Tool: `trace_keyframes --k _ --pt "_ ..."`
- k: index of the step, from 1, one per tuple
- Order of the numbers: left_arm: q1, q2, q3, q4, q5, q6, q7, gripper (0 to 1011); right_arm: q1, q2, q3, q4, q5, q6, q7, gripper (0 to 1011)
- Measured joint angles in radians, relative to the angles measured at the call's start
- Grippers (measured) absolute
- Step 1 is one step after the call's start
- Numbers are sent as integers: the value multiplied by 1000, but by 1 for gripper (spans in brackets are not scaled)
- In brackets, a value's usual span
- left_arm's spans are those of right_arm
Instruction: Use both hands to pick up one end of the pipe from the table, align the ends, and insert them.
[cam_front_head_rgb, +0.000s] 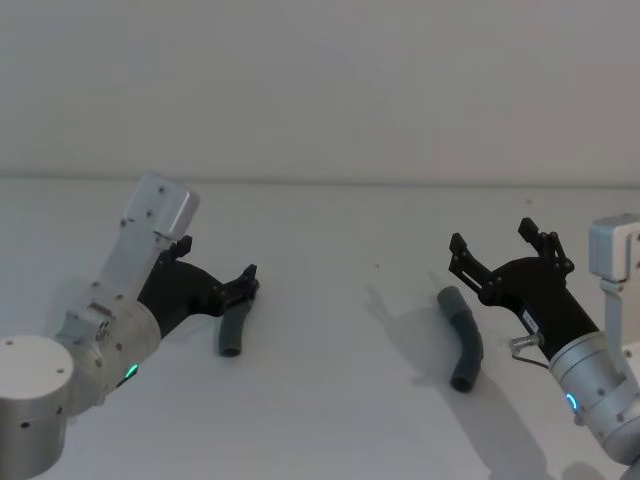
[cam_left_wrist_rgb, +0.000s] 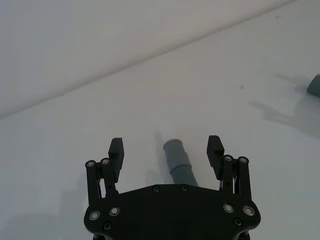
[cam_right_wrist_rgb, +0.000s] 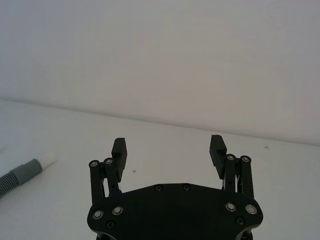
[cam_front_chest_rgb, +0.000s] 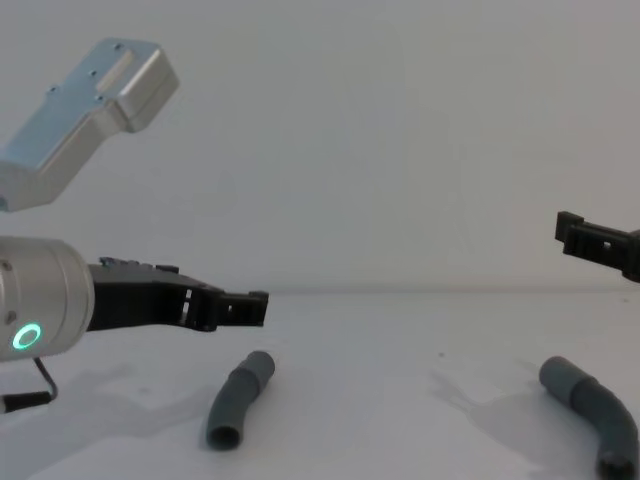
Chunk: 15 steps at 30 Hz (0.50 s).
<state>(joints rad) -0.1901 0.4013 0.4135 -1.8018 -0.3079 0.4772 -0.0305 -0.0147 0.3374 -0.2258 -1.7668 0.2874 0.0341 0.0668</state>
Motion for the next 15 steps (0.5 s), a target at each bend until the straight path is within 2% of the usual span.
trace_keyframes --k 10,15 --pt "-14 -13 1 -13 -8 102 5 1001 0 0 0 0 0 0 0 1003" --pt "-21 -20 2 -9 -9 128 5 1001 0 0 0 0 0 0 0 1003"
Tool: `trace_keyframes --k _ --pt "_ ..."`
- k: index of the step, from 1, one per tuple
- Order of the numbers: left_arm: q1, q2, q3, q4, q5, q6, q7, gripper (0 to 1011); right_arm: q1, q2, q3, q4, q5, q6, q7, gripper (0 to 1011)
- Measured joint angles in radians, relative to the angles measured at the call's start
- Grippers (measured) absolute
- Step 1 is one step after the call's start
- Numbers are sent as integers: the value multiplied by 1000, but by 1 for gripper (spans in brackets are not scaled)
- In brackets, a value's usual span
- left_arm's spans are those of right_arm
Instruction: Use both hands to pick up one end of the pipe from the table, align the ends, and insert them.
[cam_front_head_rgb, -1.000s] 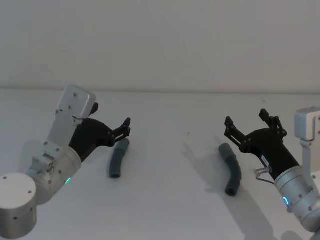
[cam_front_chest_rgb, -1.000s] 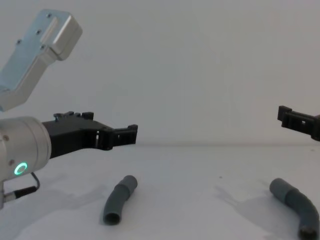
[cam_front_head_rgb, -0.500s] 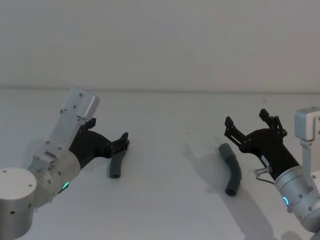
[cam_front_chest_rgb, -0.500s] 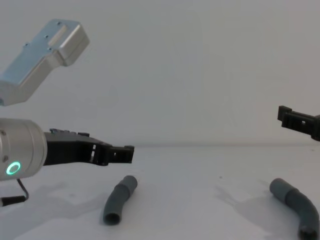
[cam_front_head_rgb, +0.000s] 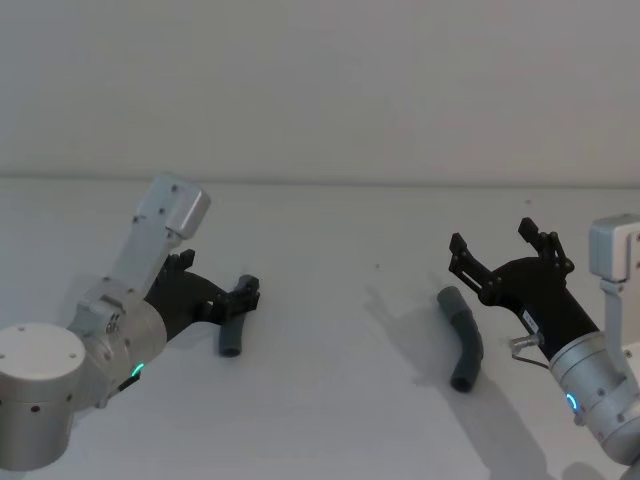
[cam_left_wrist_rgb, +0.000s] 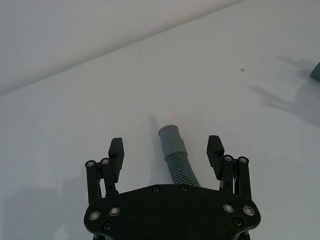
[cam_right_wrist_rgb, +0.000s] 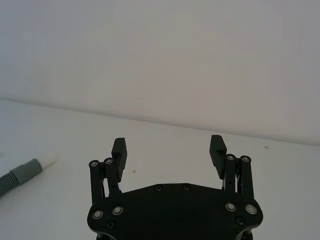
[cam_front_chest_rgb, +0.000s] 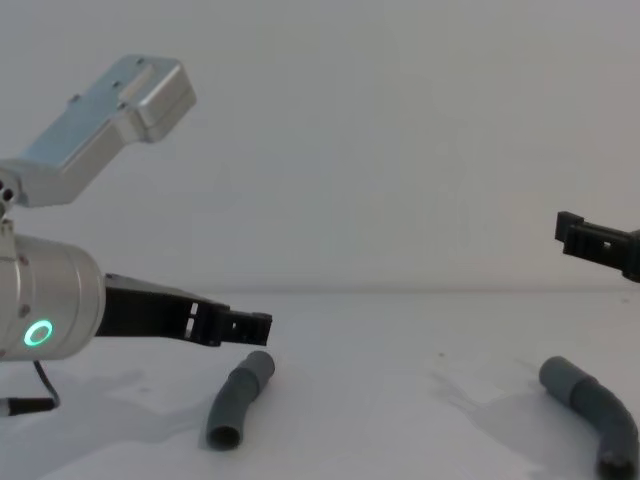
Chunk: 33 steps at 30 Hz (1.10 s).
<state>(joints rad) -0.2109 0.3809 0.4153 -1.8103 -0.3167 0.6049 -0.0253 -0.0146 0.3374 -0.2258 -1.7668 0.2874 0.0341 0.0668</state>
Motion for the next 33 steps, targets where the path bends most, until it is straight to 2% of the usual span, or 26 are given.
trace_keyframes --k 7,33 --pt "-16 -11 8 28 4 18 -6 1001 0 0 0 0 0 0 0 1003" --pt "-51 -33 39 106 38 25 -42 1001 0 0 0 0 0 0 0 1003"
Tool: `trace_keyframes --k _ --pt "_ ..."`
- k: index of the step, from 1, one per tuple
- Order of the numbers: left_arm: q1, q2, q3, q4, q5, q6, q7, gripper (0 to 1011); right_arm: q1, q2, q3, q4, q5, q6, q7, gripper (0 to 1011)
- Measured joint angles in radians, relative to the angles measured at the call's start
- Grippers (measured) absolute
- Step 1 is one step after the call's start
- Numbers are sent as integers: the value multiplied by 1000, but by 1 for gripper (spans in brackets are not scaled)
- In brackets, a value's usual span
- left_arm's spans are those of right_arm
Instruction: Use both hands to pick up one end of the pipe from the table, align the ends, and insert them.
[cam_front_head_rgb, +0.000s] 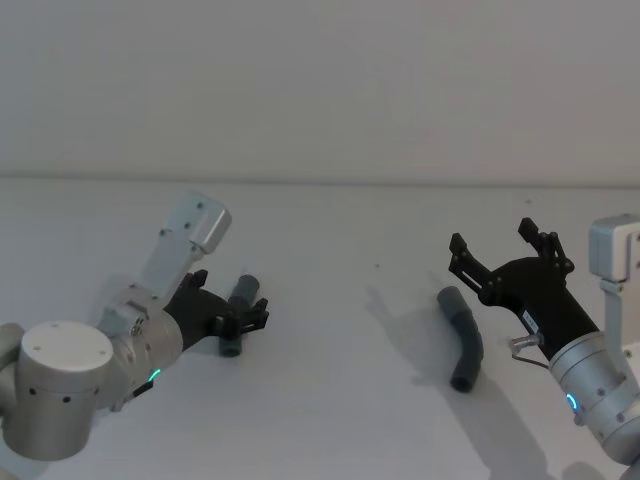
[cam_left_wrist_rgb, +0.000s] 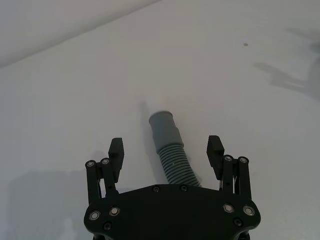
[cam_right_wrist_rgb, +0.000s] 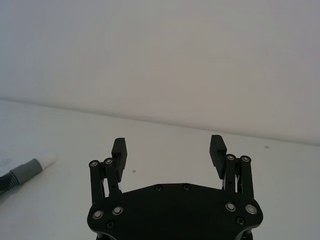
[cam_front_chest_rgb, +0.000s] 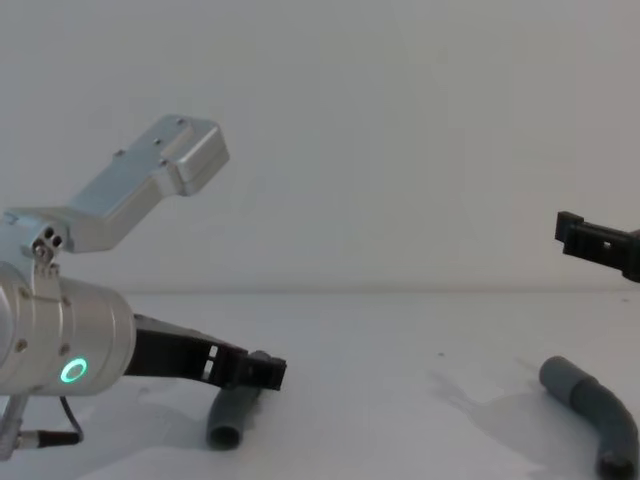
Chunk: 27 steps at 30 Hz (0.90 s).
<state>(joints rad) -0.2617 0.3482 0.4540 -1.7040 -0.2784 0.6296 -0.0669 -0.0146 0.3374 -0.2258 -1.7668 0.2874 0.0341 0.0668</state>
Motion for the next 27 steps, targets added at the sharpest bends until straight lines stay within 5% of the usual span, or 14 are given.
trace_keyframes --k 27 --pt "-23 -51 -7 83 4 -16 -24 1001 0 0 0 0 0 0 0 1003"
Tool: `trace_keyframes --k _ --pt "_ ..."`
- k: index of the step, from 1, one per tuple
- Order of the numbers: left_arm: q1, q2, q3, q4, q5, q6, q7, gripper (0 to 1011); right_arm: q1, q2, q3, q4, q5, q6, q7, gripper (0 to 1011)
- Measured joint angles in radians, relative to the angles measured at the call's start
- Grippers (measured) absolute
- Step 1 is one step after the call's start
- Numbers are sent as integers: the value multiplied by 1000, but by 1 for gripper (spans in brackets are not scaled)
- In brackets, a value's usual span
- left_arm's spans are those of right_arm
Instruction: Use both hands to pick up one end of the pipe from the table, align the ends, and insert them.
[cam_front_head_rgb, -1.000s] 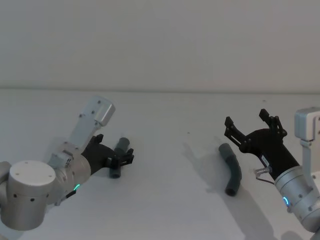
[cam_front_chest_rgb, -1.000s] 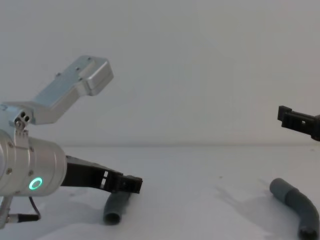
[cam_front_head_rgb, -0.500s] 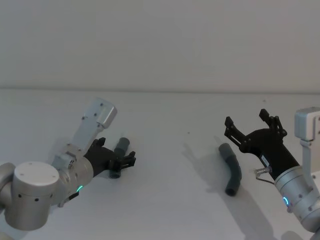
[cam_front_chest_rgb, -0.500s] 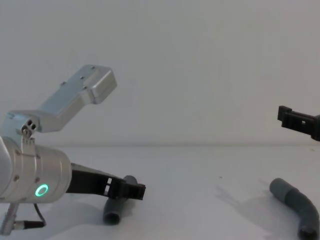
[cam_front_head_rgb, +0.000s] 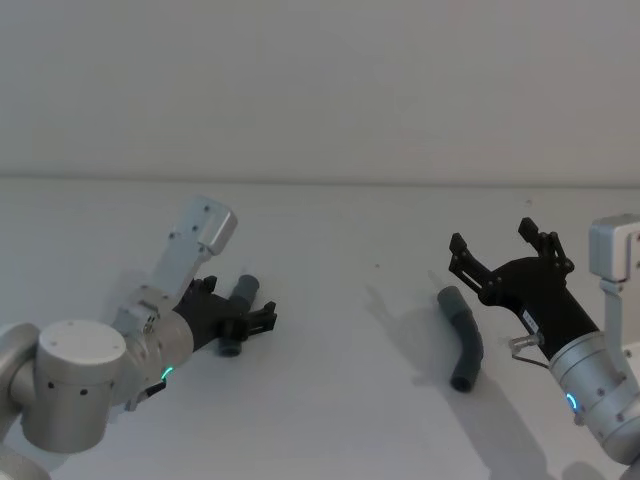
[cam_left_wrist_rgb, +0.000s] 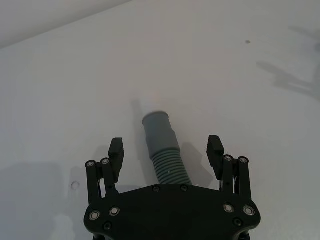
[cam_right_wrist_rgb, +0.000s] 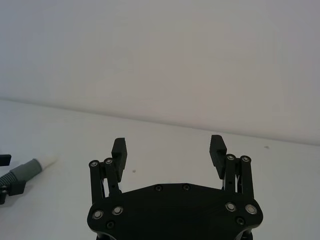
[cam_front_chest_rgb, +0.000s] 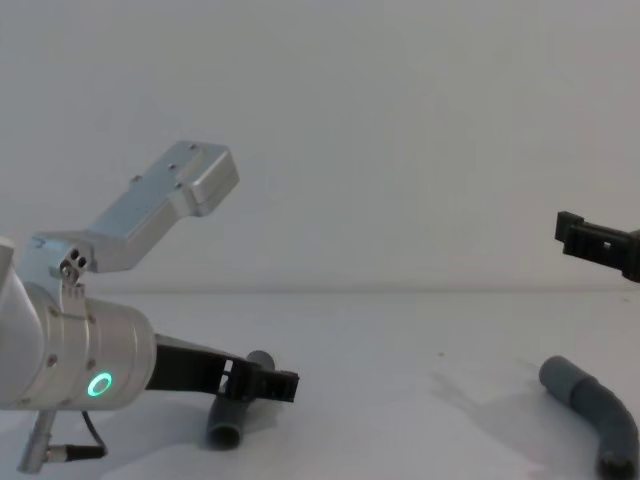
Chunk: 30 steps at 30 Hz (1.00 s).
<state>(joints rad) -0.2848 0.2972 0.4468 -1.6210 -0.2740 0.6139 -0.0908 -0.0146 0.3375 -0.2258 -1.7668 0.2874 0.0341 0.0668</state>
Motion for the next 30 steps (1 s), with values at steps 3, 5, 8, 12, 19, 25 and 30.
trace_keyframes --k 3,5,8,12,19,25,30 --pt "-5 -7 -2 11 -1 -3 -4 1001 0 0 0 0 0 0 0 1003" --pt "-9 -13 -4 22 -2 -5 -8 1001 0 0 0 0 0 0 0 1003" --pt "-14 -21 -7 36 -5 -6 -13 1001 0 0 0 0 0 0 0 1003" --pt "-23 -31 -10 54 -10 -6 -20 1001 0 0 0 0 0 0 0 1003" --pt "-37 -48 -15 81 -15 -4 -30 1001 0 0 0 0 0 0 0 1003" --pt "-46 -57 -18 94 -16 4 -35 1001 0 0 0 0 0 0 0 1003" --pt "-50 -62 -19 100 -16 8 -37 998 0 0 0 0 0 0 0 1003"
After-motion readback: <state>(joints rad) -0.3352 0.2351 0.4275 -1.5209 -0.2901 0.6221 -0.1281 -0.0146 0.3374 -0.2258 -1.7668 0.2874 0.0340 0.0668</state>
